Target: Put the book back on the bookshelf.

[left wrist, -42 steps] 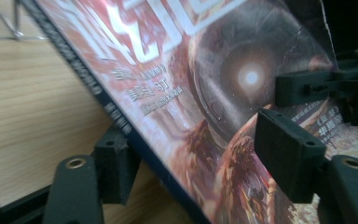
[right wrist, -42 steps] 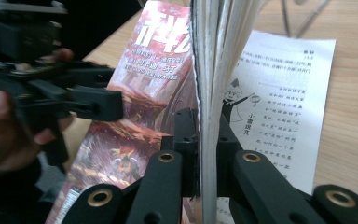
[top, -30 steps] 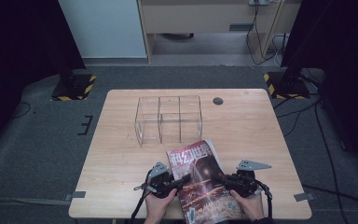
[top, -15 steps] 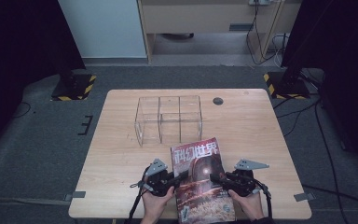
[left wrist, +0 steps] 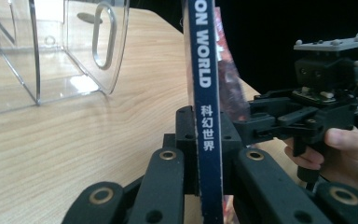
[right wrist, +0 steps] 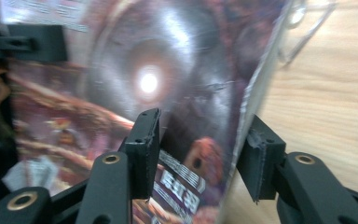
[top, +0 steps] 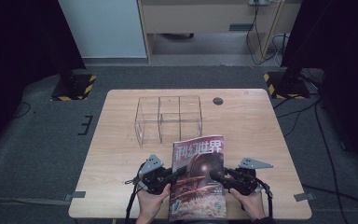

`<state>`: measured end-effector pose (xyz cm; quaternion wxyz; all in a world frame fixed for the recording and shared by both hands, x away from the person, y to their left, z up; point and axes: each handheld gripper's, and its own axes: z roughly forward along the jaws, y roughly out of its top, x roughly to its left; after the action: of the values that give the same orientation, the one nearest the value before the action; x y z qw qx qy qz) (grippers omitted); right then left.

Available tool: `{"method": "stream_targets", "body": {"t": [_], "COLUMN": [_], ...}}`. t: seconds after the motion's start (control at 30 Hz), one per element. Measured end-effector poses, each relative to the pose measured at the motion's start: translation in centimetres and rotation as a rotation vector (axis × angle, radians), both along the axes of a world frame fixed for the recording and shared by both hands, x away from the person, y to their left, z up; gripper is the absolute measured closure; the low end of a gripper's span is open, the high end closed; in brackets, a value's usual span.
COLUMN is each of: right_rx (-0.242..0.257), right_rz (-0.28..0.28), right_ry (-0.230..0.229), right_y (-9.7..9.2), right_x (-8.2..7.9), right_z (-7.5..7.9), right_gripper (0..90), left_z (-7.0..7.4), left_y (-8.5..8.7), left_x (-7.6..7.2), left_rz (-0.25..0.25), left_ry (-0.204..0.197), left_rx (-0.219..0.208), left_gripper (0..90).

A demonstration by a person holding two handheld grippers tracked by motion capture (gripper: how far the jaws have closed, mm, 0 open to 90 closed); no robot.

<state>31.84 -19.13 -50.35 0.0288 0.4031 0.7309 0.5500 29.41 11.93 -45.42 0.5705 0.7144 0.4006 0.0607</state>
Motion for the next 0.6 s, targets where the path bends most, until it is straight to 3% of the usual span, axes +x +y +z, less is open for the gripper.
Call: {"method": "stream_targets", "body": {"t": [0.2, 0.23, 0.27, 0.3, 0.33, 0.4, 0.43, 0.53, 0.6], "right_rx": [-0.056, -0.114, -0.114, -0.182, -0.182, -0.255, -0.255, -0.347, -0.37], "right_rz": [-0.094, -0.127, -0.127, -0.163, -0.163, -0.213, -0.213, -0.274, -0.288], "right_ry": [-0.044, -0.061, -0.061, -0.078, -0.078, -0.083, -0.083, -0.089, -0.085], "right_y": [-1.0, -1.3, -1.3, -1.5, -1.5, -1.7, -1.7, -2.2, -2.3], "right_x": [0.1, 0.1, 0.1, 0.1, 0.1, 0.2, 0.2, 0.5, 0.5], "right_z": [0.1, 0.2, 0.2, 0.1, 0.1, -0.1, -0.1, -0.5, -0.6], "right_gripper": [47.5, 45.7, 45.7, 42.8, 42.8, 38.1, 38.1, 31.5, 30.9], "left_z": [1.0, 1.4, 1.4, 1.9, 1.9, 2.4, 2.7, 3.7, 3.9], "left_y": [0.7, 1.1, 1.1, 1.6, 1.6, 2.1, 2.4, 3.6, 3.9], "left_x": [-0.1, -0.1, -0.1, -0.1, -0.1, -0.1, -0.1, -0.1, -0.1], "left_rz": [0.01, 0.017, 0.017, 0.03, 0.03, 0.043, 0.052, 0.086, 0.094], "left_ry": [-0.015, -0.018, -0.018, -0.028, -0.028, -0.042, -0.049, -0.074, -0.081], "left_rx": [0.001, -0.004, -0.004, 0.0, 0.0, 0.005, 0.004, -0.009, -0.012], "left_gripper": [83.5, 83.6, 83.6, 83.6, 83.6, 83.6, 83.6, 83.6, 83.6]}}
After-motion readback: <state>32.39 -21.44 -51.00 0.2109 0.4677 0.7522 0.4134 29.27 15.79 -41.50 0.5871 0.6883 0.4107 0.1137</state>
